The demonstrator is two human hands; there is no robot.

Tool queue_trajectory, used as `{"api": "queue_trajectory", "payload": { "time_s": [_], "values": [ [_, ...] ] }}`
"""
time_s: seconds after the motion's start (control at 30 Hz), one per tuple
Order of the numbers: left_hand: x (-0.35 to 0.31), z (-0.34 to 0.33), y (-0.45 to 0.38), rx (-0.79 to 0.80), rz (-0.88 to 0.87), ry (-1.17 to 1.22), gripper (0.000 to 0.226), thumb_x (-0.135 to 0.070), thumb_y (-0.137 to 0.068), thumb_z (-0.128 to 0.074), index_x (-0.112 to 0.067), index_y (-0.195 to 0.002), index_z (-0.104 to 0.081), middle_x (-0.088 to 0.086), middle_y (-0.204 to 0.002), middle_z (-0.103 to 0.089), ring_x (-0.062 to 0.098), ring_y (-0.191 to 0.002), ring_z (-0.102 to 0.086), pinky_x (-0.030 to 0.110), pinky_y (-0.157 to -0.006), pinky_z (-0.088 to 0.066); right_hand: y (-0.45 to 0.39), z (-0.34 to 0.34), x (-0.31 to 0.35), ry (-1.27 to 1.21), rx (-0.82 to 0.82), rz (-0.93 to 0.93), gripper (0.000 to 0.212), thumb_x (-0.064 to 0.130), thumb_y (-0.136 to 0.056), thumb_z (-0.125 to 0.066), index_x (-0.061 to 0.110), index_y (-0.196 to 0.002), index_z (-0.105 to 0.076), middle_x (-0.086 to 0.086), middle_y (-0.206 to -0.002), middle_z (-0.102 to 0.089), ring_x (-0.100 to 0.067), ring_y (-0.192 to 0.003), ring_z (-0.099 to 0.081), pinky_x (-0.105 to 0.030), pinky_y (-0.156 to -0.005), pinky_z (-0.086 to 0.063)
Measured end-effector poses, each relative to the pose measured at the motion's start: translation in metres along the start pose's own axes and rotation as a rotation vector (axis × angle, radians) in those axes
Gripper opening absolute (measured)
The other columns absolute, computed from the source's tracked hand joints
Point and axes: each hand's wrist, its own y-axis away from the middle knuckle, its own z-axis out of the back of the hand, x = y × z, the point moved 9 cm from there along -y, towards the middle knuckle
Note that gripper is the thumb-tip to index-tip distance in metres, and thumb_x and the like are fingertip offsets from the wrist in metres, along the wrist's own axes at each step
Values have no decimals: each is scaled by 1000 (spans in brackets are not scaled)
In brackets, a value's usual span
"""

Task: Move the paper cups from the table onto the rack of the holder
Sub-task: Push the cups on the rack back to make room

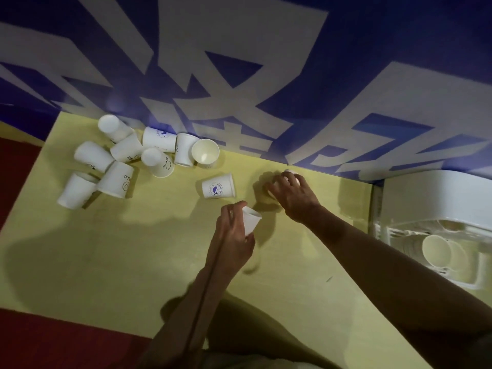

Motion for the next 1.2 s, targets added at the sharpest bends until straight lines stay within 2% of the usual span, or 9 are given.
{"api": "queue_trajectory", "payload": {
  "time_s": [0.1, 0.2, 0.3, 0.43, 0.5, 0.6, 0.77, 0.97, 1.2],
  "values": [
    [5, 2, 8, 3, -10, -83, 57, -32, -88, -49, -8, -139, -46, 12, -123, -48, 30, -107, -53, 38, -92, -49, 7, -5, -7, 19, 79, -35, 77, 25, -99, -65, 18, -160, -19, -15, -163, -24, -40, -152, -24, -53, -117, -39],
    [14, 6, 16, -28, 30, -57, 60, -24, -82, -58, -12, -139, -45, 8, -123, -47, 27, -107, -53, 32, -93, -46, 15, -9, -8, -54, 97, -34, 81, 22, -96, -70, 20, -160, -20, -13, -161, -25, -38, -152, -24, -44, -104, -52],
    [13, 5, 24, -6, 33, -9, 71, -49, -78, -44, -17, -142, -42, 0, -123, -41, 17, -104, -47, 20, -88, -34, 23, -10, 0, -142, 103, 29, 88, 20, -90, -77, 22, -159, -22, -12, -158, -28, -33, -145, -32, -38, -97, -56],
    [7, -4, 34, 44, 19, -3, 86, -67, -76, -38, -17, -146, -38, 2, -127, -40, 17, -104, -45, 26, -88, -34, 39, -12, 5, -210, 102, 30, 86, 22, -91, -76, 24, -158, -22, -10, -156, -32, -29, -132, -45, -37, -89, -59],
    [6, -10, 38, 79, 47, -8, 84, -65, -75, -39, -22, -147, -34, 1, -131, -38, 20, -109, -45, 32, -90, -37, 49, -13, 6, -248, 89, 5, 79, 25, -94, -71, 23, -157, -23, -10, -154, -36, -28, -128, -49, -39, -89, -59],
    [2, -11, 41, 76, 66, -44, 69, -50, -84, -60, -29, -144, -31, 0, -134, -38, 23, -114, -46, 38, -91, -43, 65, -5, 5, -339, 26, -49, 77, 33, -91, -74, 22, -152, -28, -7, -146, -44, -27, -122, -55, -41, -84, -59],
    [-21, -15, 45, 64, 10, -125, 81, -20, -78, -74, -31, -144, -29, 1, -130, -38, 27, -112, -53, 41, -87, -53, 109, 19, -5, -419, -143, -111, 81, 38, -85, -77, 27, -151, -31, -6, -134, -54, -28, -101, -66, -38, -65, -59],
    [-75, -42, 51, 59, -41, -205, 87, -37, -80, -75, -25, -152, -27, 3, -133, -39, 25, -115, -49, 39, -90, -51, 184, 31, -35, -541, -293, -206, 72, 40, -78, -80, 23, -139, -44, -2, -128, -54, -25, -98, -64, -30, -56, -50],
    [-176, -108, 75, 45, -176, -274, 82, -45, -82, -72, -23, -149, -32, 0, -135, -41, 21, -116, -44, 36, -93, -48, 301, 17, -90, -645, -407, -277, 75, 30, -79, -76, 25, -147, -45, -5, -131, -49, -27, -112, -58, -43, -65, -61]
  ]
}}
